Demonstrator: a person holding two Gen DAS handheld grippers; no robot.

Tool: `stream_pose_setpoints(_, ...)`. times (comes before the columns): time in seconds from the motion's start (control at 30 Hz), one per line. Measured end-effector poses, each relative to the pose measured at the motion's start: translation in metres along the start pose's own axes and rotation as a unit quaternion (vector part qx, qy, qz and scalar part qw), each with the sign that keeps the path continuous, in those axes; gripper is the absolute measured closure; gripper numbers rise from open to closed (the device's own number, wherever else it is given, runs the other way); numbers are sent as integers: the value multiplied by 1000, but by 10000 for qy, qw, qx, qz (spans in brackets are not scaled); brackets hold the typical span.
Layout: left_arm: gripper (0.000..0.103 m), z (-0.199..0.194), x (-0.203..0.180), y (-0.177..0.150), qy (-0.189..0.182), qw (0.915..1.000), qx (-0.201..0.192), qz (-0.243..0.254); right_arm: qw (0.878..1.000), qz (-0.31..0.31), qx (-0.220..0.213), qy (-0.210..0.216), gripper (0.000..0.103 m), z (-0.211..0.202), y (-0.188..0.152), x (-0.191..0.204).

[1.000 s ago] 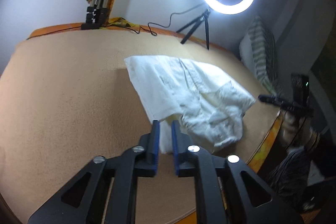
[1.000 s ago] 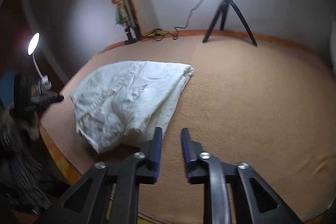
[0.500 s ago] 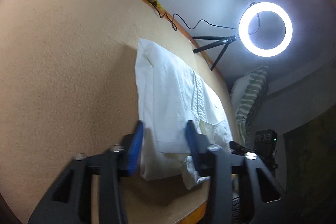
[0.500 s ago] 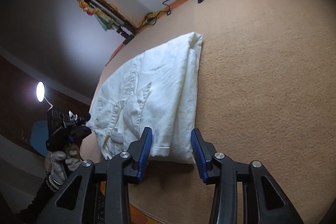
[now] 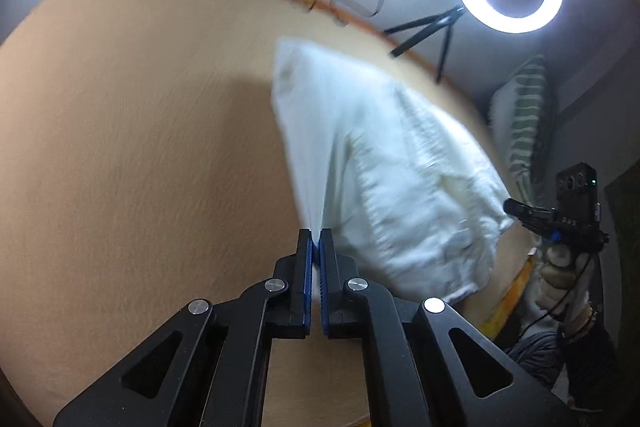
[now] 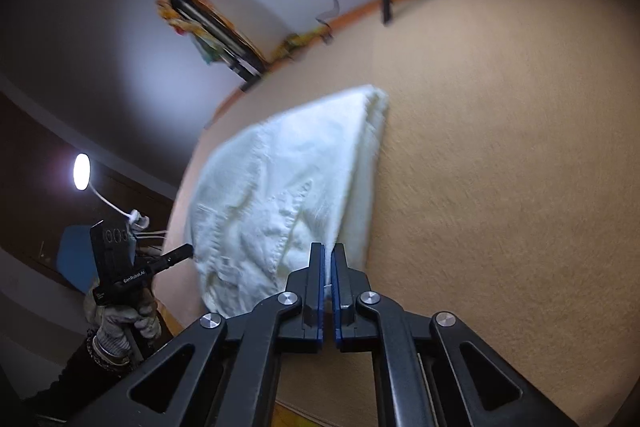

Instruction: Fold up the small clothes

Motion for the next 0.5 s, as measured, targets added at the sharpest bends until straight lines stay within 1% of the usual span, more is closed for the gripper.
stream_pose_setpoints(0.03, 102, 4, 6, -7, 44, 9999, 86, -79, 9999, -11, 69, -104, 103, 4, -3, -4)
stream_pose_setpoints(0.07, 103, 1, 7, -9, 25, 10000, -26, -50, 9998, -36, 102, -152, 103, 7, -6, -7)
stream_pose_setpoints(0.13, 103, -2, 3, -10, 60, 9999, -19, 94, 9996, -114, 126, -236, 103, 9, -7, -8)
stream_pose_setpoints(0.2, 103, -7, -4, -8, 28, 9996, -43, 261, 9984, -416, 101, -381, 102, 10, -3, -1)
stream_pose_setpoints(0.23, 103, -12, -7, -6, 28, 9992, -79, 379, 9979, -536, 75, -369, 99, 8, -3, 3)
stream_pose_setpoints(0.27, 103, -16, -9, -2, 18, 9991, -133, 409, 9975, -616, 75, -346, 96, 6, -2, 6)
stream_pose_setpoints(0.3, 103, -23, -11, 2, -35, 9988, -202, 434, 9968, -711, 37, -350, 94, 4, -1, 8)
stream_pose_setpoints(0.33, 103, -29, -14, 6, -42, 9984, -263, 507, 9963, -776, -39, -356, 87, 0, 1, 10)
stream_pose_setpoints(0.37, 103, -36, -16, 11, -12, 9976, -331, 610, 9959, -813, -124, -364, 77, -4, 5, 12)
stream_pose_setpoints(0.43, 103, -43, -24, 22, -34, 9959, -487, 756, 9948, -918, -310, -320, 75, -13, 11, 15)
stream_pose_setpoints(0.5, 102, -47, -34, 38, -15, 9926, -701, 993, 9932, -1026, -465, -297, 73, -17, 19, 18)
Point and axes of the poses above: each gripper's, at about its wrist camera, not at the fingertips, and z roughly the way its jaws point, x to its left, y to its top, the point moved 3 cm from there along z, roughly the way its jaws point, and after that the axes turned 14 degrees about -x, right-handed, at the moved point
